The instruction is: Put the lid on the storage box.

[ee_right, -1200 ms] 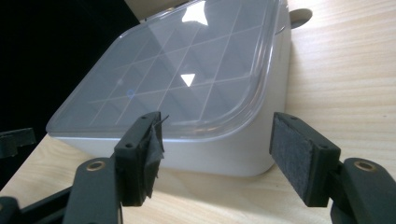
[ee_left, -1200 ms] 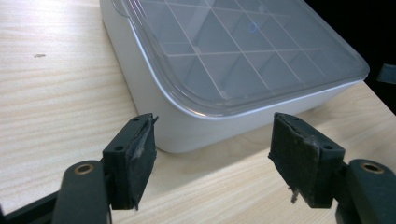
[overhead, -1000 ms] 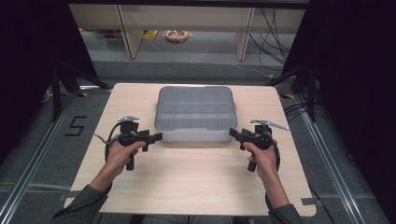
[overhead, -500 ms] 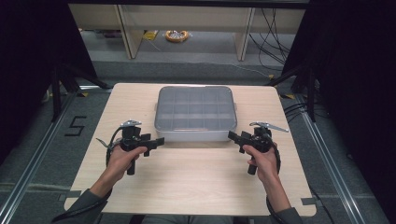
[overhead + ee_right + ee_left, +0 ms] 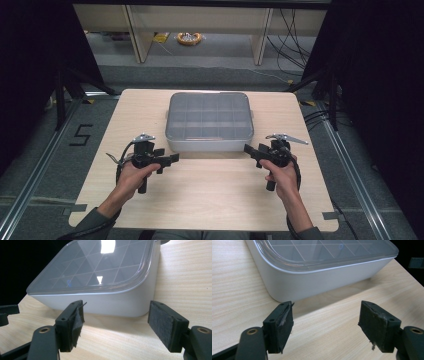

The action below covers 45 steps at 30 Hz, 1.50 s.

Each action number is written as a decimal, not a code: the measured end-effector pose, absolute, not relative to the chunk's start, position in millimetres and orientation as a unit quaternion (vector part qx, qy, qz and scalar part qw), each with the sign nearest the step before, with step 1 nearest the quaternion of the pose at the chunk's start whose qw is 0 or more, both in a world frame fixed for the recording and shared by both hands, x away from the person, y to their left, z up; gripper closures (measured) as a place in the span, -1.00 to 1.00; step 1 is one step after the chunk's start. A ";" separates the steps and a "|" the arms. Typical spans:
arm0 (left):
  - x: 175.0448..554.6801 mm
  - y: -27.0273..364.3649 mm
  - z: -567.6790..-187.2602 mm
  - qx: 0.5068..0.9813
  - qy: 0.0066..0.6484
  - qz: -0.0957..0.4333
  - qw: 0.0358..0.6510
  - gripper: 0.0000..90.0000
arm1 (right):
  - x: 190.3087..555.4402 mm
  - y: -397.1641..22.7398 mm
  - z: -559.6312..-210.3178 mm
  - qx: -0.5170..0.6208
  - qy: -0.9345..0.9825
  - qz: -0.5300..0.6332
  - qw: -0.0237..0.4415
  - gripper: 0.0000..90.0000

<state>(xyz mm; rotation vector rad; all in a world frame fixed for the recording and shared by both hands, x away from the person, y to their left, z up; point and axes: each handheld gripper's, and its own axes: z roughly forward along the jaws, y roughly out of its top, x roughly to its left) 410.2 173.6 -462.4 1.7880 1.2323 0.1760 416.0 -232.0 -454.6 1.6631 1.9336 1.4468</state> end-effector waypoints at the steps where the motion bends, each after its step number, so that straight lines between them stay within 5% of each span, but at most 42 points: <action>1: 409.2 172.7 -462.7 0.727 0.501 0.068 0.465 -0.40 | 416.0 -232.0 -454.6 0.564 0.656 0.491 0.104 -0.33; 45: 353.4 161.2 -479.9 0.765 0.450 0.052 0.458 -0.42 | 362.4 -222.0 -472.4 0.521 0.709 0.467 0.092 -0.39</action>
